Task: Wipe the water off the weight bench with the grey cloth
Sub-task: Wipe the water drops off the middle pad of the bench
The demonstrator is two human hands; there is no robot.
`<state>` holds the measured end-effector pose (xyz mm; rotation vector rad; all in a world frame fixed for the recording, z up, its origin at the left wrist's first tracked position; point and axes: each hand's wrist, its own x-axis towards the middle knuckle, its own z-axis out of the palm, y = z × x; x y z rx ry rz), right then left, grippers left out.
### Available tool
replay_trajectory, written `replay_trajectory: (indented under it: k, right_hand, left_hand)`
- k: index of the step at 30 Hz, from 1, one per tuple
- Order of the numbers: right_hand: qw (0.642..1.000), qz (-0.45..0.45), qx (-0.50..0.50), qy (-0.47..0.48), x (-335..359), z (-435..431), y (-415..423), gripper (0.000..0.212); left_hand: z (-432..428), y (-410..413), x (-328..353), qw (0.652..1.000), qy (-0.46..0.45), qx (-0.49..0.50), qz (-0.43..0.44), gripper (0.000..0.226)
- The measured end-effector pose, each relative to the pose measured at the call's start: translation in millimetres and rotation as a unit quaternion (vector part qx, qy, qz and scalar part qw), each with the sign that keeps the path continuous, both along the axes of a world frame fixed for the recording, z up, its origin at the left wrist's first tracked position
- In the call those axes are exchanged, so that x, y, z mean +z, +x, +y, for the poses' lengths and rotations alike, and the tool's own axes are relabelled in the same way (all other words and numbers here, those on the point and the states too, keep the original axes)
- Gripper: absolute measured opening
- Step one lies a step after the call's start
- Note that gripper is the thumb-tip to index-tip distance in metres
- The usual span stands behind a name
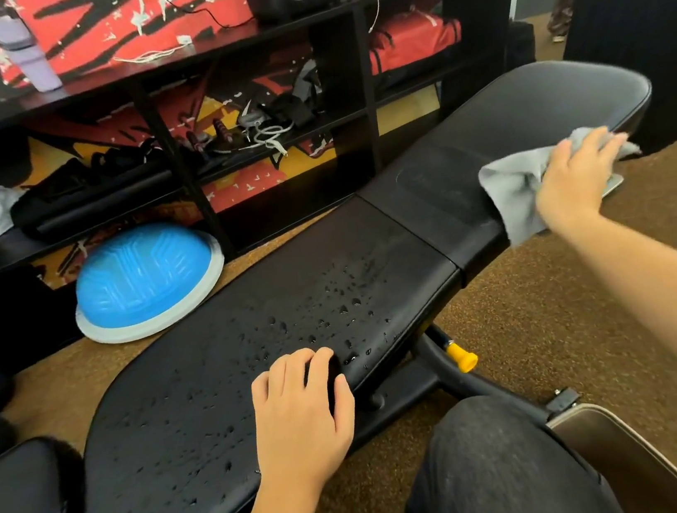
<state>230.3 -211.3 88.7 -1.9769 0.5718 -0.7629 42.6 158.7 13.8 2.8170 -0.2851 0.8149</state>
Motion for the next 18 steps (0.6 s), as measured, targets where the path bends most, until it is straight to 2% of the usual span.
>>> replay_trajectory:
  k: [4, 6, 9, 11, 13, 15, 16, 18]
  right_hand:
    - [0.995, -0.032, -0.022, -0.095, -12.9, 18.0, -8.9, 0.054]
    - [0.986, -0.069, 0.014, -0.152, -30.8, 43.2, -25.9, 0.043]
    - [0.971, -0.13, 0.07, -0.188, -59.0, 81.9, -53.5, 0.033]
    - [0.946, -0.164, 0.132, -0.246, -81.2, 97.7, -71.9, 0.035]
    - [0.901, -0.197, 0.195, -0.334, -95.9, 88.8, -79.7, 0.037]
    - [0.866, -0.214, 0.242, -0.381, -94.1, 64.2, -72.6, 0.036]
    - [0.866, -0.214, 0.252, -0.374, -88.4, 52.7, -67.8, 0.036]
    - [0.903, -0.195, 0.214, -0.318, -74.6, 37.2, -60.2, 0.035]
  left_hand:
    - [0.3, 0.7, -0.4, 1.0, -0.011, 0.002, 0.003, 0.035]
    - [1.0, 1.4, 0.1, 1.0, -0.016, 0.007, 0.01, 0.037]
    - [1.2, 1.1, 0.3, 1.0, -0.019, 0.011, 0.015, 0.038]
    - [1.9, 1.0, 0.1, 1.0, -0.021, 0.01, 0.015, 0.038]
    - [2.9, 1.2, -0.3, 1.0, -0.023, 0.012, 0.01, 0.036]
    - [4.5, 1.5, -0.9, 1.0, -0.026, 0.015, 0.009, 0.036]
    - [4.7, 1.3, -1.3, 1.0, -0.026, 0.015, 0.008, 0.035]
    - [4.9, 1.9, -1.8, 1.0, -0.025, 0.013, 0.006, 0.034]
